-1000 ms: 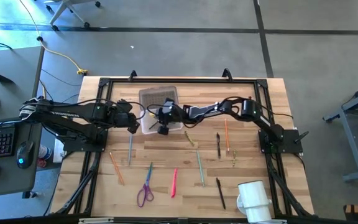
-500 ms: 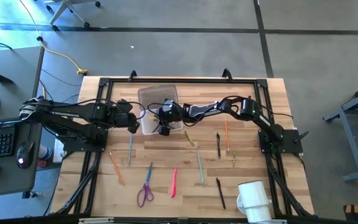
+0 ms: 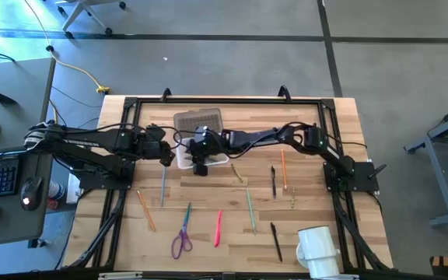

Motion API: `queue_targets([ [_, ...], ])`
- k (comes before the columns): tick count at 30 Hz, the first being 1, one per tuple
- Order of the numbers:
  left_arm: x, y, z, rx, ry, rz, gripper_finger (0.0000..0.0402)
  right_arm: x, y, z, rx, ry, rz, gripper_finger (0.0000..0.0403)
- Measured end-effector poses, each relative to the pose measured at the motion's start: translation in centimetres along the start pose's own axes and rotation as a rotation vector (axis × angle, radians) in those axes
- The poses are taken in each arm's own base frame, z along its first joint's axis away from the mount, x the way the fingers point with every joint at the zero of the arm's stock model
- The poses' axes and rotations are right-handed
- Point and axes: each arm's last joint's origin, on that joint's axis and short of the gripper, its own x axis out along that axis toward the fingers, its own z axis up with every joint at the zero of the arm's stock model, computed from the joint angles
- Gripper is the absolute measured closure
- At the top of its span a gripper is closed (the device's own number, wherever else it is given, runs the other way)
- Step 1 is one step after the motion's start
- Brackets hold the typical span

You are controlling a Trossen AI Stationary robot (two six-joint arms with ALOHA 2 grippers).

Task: Pick & place school supplies into a supply box
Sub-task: Put the right orange pencil into the transparent supply box

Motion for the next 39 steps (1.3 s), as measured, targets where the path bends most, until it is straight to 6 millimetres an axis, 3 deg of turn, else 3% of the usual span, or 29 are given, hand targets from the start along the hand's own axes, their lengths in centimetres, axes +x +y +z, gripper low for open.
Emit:
queue_targets([
  [9, 0.0, 0.1, -0.1, 0.009, 0.010, 0.009, 0.0298, -5.9, 3.3, 3.0, 0.079, 0.292, -0.010, 0.0308],
  [15, 0.0, 0.1, -0.1, 0.011, 0.013, 0.012, 0.0298, -10.7, 4.8, 2.3, 0.132, 0.592, -0.264, 0.0319],
  [20, 0.1, 0.1, -0.2, 0.010, 0.013, 0.009, 0.0298, -13.6, 5.8, 1.5, 0.177, 0.764, -0.335, 0.0336],
  [25, 1.0, 0.1, -1.1, 0.028, 0.055, 0.012, 0.0298, -15.5, 6.9, -1.1, 0.204, 0.821, -0.433, 0.0356],
  [32, 1.3, 0.1, -1.4, 0.013, 0.081, 0.001, 0.0298, -20.3, 6.9, -6.3, 0.478, 0.792, -0.596, 0.0367],
  [36, 1.3, -0.3, -1.2, -0.009, 0.075, -0.037, 0.0298, -23.1, 7.4, -9.3, 0.606, 0.652, -0.659, 0.0358],
  [39, 1.3, -0.6, -1.0, -0.028, 0.052, -0.071, 0.0298, -23.9, 7.8, -11.2, 0.671, 0.492, -0.640, 0.0349],
])
